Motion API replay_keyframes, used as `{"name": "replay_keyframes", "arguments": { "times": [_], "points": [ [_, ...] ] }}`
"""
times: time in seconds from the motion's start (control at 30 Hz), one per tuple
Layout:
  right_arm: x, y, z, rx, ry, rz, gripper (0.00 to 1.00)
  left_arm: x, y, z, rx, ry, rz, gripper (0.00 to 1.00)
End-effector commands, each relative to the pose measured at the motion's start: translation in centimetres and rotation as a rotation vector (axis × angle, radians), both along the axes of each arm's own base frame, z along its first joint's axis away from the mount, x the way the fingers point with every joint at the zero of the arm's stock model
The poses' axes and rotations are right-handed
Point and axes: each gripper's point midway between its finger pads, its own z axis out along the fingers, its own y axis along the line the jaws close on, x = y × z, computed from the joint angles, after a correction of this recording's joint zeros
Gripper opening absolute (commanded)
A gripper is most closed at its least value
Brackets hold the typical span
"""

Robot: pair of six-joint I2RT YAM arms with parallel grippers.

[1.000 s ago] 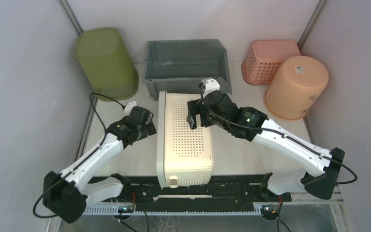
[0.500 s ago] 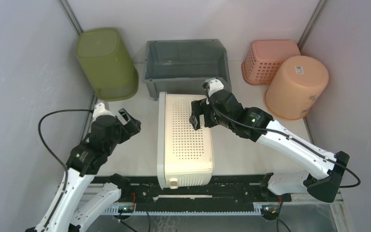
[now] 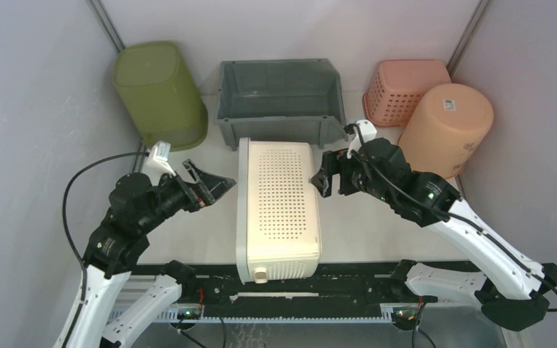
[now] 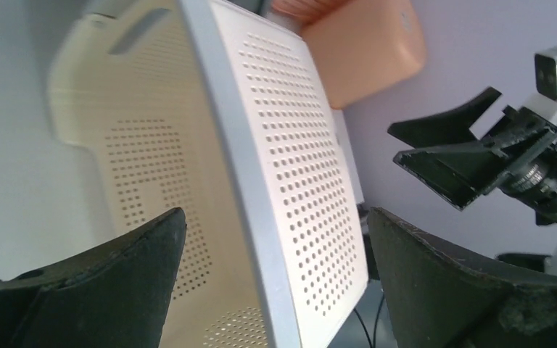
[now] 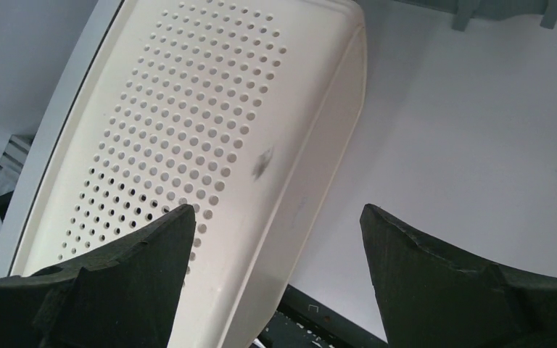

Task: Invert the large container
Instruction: Turn the container upside down at the center of the board.

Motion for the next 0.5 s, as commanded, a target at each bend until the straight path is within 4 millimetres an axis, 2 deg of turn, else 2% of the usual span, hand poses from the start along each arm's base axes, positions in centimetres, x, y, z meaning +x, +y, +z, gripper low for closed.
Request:
{"name": "replay_keyframes", "arguments": {
  "times": [0.0, 0.1, 0.33, 0.47],
  "points": [
    [-0.7, -1.2, 0.0, 0.012, 0.000, 0.002, 0.92, -0.4, -4.3, 0.7, -0.131, -0.012, -0.228, 1.00],
    [-0.9, -2.0, -0.4, 0.007, 0.005, -0.012, 0.92, 0.2, -5.7, -0.3, -0.164, 0.008, -0.292, 1.00],
    [-1.2, -2.8, -0.6, 0.020, 0.006, -0.020, 0.92, 0.8, -7.6, -2.8, -0.222, 0.068, -0.373, 1.00],
    [-1.2, -3.1, -1.8, 0.013, 0.025, -0.024, 0.92, 1.0, -8.3, -3.5, -0.271, 0.089, -0.397, 1.00]
  ]
}}
